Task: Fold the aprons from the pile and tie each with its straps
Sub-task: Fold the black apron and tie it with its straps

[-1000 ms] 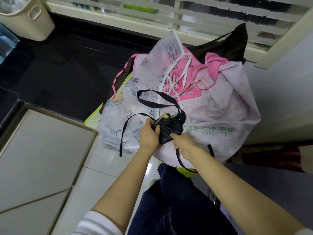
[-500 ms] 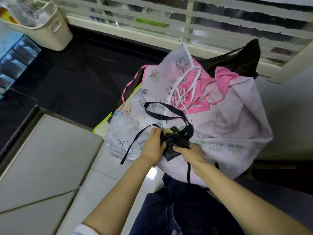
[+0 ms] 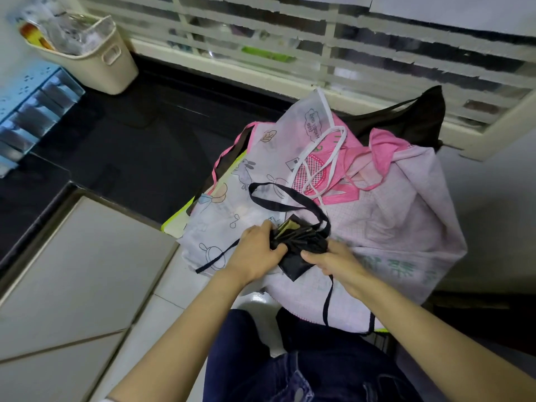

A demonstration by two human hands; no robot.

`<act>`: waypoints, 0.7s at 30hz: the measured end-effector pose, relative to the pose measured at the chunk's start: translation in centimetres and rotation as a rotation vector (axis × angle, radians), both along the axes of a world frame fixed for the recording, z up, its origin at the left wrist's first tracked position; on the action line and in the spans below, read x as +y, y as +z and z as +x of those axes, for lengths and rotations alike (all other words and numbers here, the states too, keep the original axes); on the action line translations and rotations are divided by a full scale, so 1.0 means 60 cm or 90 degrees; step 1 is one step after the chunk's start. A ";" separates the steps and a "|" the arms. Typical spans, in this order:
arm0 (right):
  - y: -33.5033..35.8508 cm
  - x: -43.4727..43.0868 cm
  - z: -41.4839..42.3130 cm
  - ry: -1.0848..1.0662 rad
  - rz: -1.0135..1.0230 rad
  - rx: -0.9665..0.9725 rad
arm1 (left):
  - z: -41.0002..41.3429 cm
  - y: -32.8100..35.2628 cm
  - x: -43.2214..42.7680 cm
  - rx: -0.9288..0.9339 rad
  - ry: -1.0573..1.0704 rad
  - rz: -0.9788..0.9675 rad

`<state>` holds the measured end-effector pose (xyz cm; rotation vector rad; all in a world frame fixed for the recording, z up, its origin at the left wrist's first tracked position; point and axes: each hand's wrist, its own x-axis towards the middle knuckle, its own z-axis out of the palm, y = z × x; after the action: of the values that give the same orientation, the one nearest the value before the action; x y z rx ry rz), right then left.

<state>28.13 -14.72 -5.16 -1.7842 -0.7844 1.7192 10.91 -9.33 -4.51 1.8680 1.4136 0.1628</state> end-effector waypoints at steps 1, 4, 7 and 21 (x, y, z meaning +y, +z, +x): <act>0.004 0.002 0.002 0.010 0.009 0.008 | -0.001 0.006 0.003 -0.010 0.004 -0.009; 0.011 0.006 0.005 0.020 0.025 0.027 | -0.005 0.032 0.017 -0.100 -0.001 -0.089; 0.016 0.009 0.005 -0.001 0.043 0.055 | -0.006 0.048 0.027 -0.149 -0.043 -0.098; 0.072 0.009 -0.018 0.112 0.087 -0.002 | -0.036 0.074 0.052 -0.231 -0.125 -0.095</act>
<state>27.03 -14.17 -0.83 -1.6690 -1.0627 1.7267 8.74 -6.20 -0.06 1.7380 0.9656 0.2752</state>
